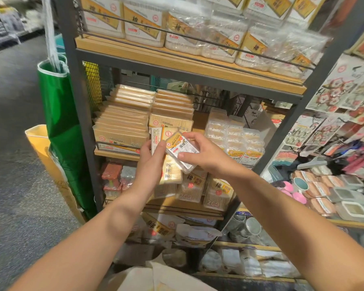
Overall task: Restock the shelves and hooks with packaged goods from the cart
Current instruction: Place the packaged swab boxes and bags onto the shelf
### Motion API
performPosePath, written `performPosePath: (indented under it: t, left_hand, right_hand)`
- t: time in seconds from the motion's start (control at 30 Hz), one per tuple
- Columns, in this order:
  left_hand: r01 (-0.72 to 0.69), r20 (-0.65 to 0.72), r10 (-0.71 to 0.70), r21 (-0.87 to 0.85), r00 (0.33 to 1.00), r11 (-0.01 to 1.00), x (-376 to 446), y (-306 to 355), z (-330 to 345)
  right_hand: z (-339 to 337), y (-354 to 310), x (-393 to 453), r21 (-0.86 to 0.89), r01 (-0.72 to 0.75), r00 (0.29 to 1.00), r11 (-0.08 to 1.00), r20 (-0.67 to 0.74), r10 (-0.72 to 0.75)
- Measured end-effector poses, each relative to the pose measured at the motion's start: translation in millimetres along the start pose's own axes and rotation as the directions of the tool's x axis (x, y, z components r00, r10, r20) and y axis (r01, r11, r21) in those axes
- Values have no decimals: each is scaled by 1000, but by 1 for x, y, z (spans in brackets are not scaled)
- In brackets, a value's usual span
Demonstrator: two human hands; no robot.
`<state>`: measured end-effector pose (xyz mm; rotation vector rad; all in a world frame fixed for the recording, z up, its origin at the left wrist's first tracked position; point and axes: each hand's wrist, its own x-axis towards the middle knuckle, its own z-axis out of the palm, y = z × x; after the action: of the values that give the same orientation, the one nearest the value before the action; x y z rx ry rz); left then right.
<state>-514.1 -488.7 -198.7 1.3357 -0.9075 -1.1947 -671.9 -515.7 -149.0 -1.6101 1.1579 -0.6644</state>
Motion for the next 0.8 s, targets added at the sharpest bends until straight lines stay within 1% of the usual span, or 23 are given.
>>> performPosePath:
  t: [0.03,0.13,0.2,0.27,0.33,0.43,0.53,0.67,0.73,0.8]
  left_hand:
    - [-2,15,1,8,1000,1000,-2,1,-1]
    - [-17,49,16,38,999,999,-3,5,-2]
    - [-18,53,15,39,998,999,-1,8,-2]
    - [-12,36,9,79,999,997,2,10,-4]
    - [-4,39,-1,119,999,993,5,11,-6]
    - [24,62,-32,131,998,991,13,7,-9]
    - [67,59,-73,103,996,992,22,3,-9]
    - [88,86,-94,68,992,994,25,11,-4]
    - [82,102,-87,59,991,995,29,11,-2]
    - [80,104,-84,45,991,996,31,10,0]
  right_hand:
    - [-1,-2,0,-13,-8,1000,1000,19,8]
    - [-6,-10,5,-141,8,1000,990,24,-4]
    - [-11,-15,11,-172,-1,1000,985,10,2]
    - [-18,-17,17,-148,-36,998,988,-52,29]
    - [-27,-19,20,-137,-32,993,990,-116,16]
    - [-46,-22,29,-199,16,985,980,-163,-49]
    - [-67,-28,42,-237,20,977,971,-203,-70]
    - [-81,-30,58,-336,-53,974,941,-226,-26]
    - [-88,-28,66,-384,-110,960,917,-281,-3]
    - [-97,-20,76,-336,-197,924,921,-377,60]
